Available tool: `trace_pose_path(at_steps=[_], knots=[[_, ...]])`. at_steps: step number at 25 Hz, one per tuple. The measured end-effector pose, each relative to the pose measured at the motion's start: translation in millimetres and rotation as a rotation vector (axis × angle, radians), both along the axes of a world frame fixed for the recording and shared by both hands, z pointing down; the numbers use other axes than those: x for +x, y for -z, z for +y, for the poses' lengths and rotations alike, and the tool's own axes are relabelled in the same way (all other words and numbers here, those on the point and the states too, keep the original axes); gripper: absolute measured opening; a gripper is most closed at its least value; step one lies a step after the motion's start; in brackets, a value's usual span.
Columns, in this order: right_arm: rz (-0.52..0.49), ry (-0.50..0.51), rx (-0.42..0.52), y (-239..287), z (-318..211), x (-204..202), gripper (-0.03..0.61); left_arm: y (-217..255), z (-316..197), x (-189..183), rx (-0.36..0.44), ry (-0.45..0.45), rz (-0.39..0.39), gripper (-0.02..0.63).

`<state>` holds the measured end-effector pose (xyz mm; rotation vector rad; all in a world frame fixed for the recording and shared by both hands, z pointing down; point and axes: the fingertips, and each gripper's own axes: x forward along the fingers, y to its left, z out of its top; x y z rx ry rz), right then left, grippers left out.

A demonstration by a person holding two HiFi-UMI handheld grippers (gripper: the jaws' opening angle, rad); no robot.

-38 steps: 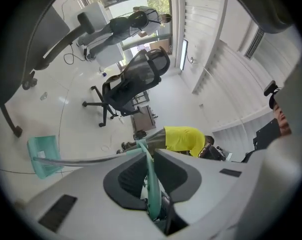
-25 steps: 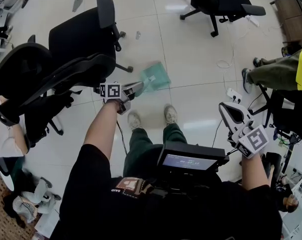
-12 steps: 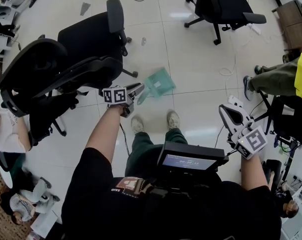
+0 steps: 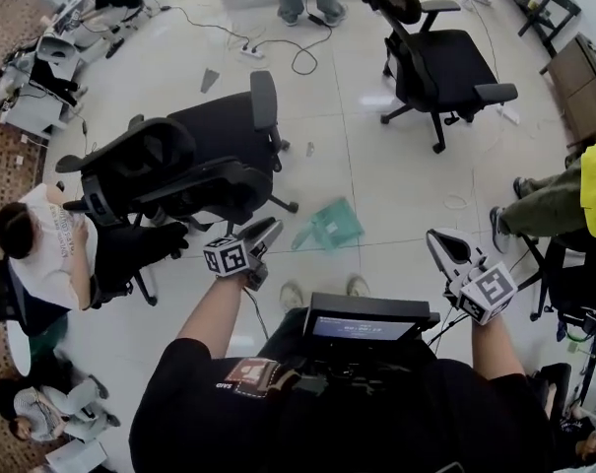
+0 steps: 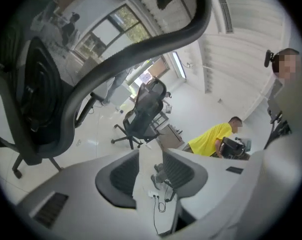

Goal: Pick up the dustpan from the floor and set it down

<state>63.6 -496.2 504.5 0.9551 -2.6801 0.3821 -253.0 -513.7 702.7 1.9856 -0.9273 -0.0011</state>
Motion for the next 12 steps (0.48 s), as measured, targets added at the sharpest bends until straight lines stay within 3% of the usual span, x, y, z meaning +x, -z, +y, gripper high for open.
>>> trace_pose_path(at_steps=[5, 12], knots=[[-0.071, 0.099, 0.078, 62, 5, 11, 0.009, 113, 53, 29, 0.137, 0.078, 0.054, 0.171], [-0.122, 0.284, 0.127, 112, 57, 21, 0.009, 214, 166, 54, 0.276, 0.31, 0.079, 0.08]])
